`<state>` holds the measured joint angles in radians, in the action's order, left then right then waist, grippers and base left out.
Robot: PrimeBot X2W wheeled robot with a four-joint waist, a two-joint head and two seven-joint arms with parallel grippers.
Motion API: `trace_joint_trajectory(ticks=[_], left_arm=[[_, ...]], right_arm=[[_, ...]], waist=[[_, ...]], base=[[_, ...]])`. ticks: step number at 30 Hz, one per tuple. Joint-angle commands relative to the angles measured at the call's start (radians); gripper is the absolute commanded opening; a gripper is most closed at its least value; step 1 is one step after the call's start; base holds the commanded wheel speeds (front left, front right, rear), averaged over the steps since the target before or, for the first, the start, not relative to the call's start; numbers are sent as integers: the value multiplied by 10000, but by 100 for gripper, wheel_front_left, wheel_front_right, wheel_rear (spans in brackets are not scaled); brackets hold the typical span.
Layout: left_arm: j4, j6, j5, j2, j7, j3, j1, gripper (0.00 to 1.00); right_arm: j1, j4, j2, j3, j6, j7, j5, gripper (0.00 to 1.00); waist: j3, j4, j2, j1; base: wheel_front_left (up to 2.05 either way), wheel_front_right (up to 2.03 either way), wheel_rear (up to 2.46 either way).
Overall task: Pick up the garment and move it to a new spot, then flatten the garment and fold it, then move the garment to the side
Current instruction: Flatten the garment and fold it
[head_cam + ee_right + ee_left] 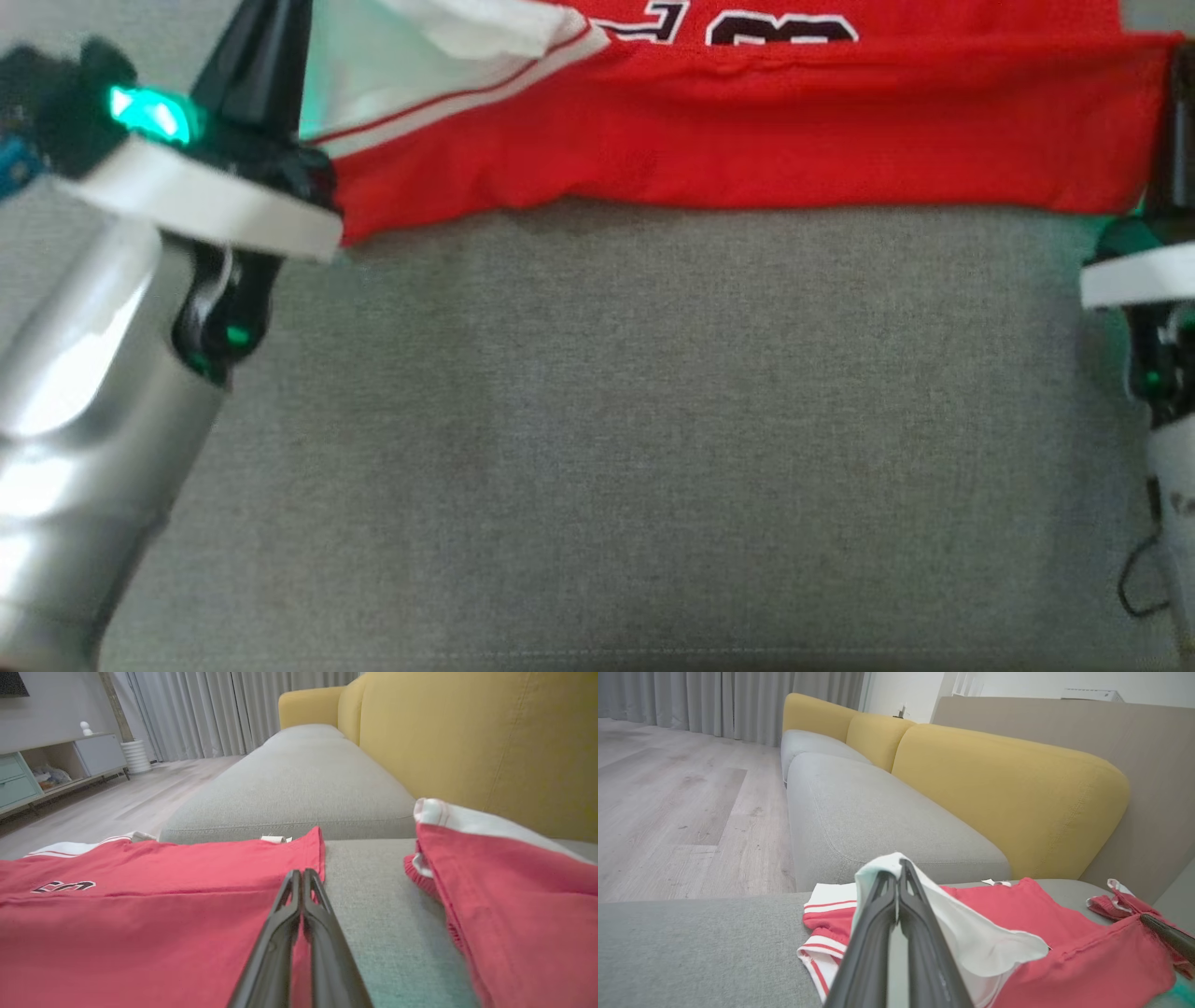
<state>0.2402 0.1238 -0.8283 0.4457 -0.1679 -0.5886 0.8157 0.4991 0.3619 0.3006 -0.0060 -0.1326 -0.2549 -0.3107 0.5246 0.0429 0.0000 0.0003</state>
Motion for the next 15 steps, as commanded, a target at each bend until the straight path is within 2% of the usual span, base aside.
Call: trace_joint_trajectory(ticks=[1,2,3,4,5,11,15], left_arm=[[16,33,38,283,-63,275,452,0],[226,42,34,238,-130,202,609,0],[416,49,4,185,-208,142,728,46],[416,49,4,185,-208,142,728,46],[575,55,-23,144,-291,85,814,100],[851,31,174,236,-775,-72,175,100],[779,-353,354,300,-867,-97,-999,100]], right_arm=[[112,-84,144,197,19,-26,-122,0],[252,49,101,197,19,-32,-150,0],[361,161,59,209,19,-38,-151,56],[361,161,59,209,19,-38,-151,56],[439,253,-2,205,19,-44,-171,100],[267,114,-386,-27,19,-64,-175,100],[-253,-250,-571,-259,19,-66,-164,100]], waist=[[248,-148,0,-3],[283,-160,0,-3],[303,-168,0,-3],[303,-168,0,-3],[308,-178,0,-3],[7,-217,0,-3],[-200,-159,0,-3]], base=[[0,0,0],[0,0,0],[0,0,0],[0,0,0],[0,0,0],[0,0,0],[0,0,0]])
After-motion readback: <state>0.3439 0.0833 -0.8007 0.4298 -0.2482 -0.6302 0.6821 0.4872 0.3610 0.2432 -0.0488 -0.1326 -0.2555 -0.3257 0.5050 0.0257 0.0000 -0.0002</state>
